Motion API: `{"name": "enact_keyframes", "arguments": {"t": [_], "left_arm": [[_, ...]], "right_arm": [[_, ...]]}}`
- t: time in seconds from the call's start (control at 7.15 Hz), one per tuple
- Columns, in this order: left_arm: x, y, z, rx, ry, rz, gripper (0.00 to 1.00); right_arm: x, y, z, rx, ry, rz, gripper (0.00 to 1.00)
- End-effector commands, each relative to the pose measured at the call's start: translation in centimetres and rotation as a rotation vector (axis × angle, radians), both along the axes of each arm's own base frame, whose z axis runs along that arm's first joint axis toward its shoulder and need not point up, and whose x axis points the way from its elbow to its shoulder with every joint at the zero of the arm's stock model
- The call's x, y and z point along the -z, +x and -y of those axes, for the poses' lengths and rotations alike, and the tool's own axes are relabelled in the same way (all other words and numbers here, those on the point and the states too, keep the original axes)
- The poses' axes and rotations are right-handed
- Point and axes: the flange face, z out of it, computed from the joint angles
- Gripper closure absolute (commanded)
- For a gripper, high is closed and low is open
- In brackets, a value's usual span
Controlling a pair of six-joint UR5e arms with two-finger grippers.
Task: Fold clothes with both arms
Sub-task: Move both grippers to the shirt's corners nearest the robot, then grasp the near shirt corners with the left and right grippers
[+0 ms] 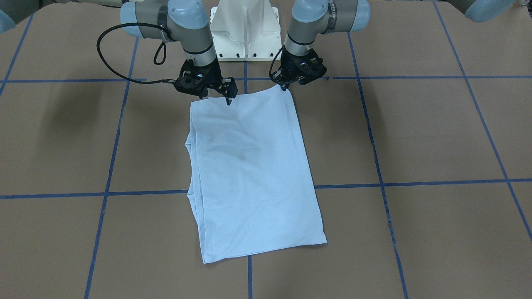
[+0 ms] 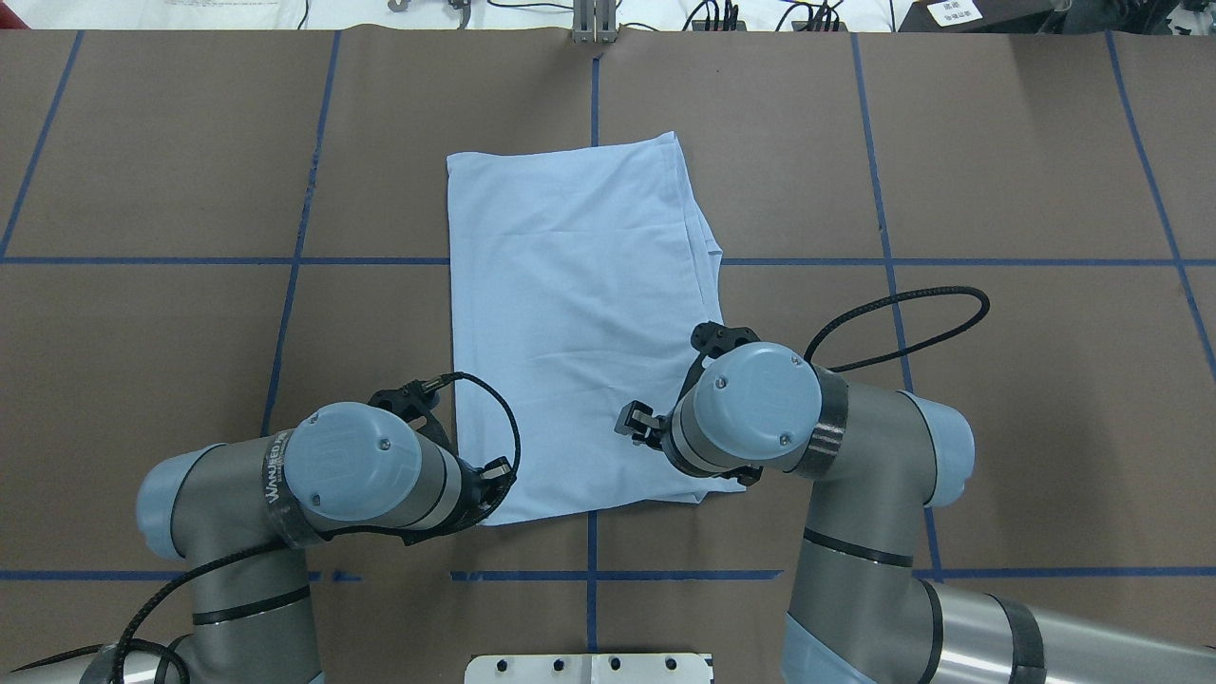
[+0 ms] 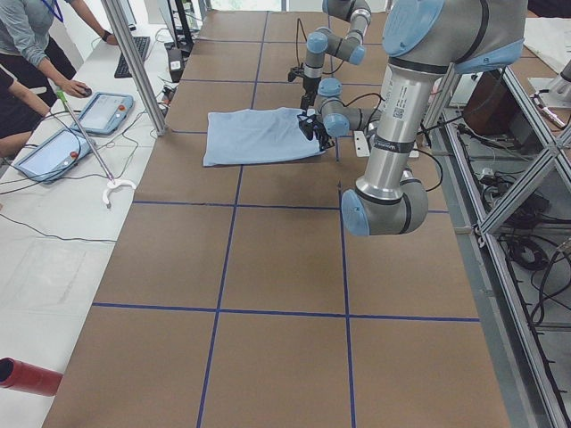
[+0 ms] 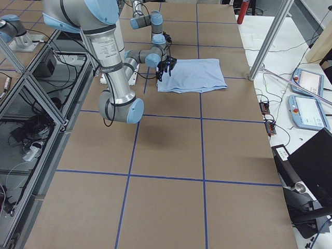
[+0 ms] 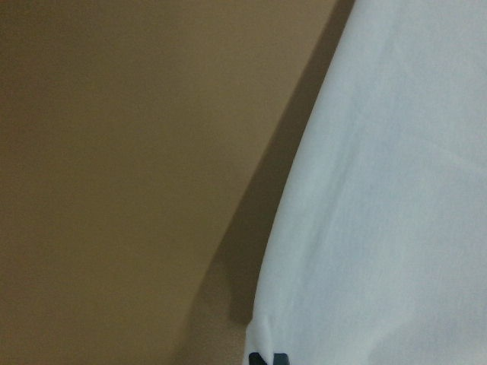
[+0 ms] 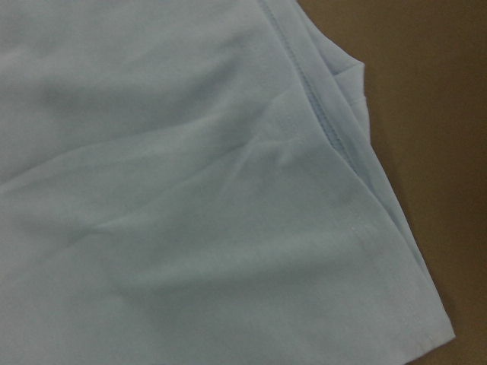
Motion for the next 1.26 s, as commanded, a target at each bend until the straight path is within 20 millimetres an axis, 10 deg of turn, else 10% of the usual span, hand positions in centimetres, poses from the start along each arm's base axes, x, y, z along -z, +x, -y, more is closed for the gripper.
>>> {"name": "enact_keyframes", "arguments": {"t": [0.0, 1.12], "left_arm": [[0.2, 0.3, -0.4, -0.008, 0.001, -0.003, 1.00], [0.4, 0.3, -0.5, -0.010, 0.001, -0.008, 1.00]], "right_arm": [[-2.7, 0.3, -1.6, -0.089, -0.047, 0.000, 0.00], [-4.1, -2.3, -3.9, -0.076, -0.036, -0.048, 0.00]]}}
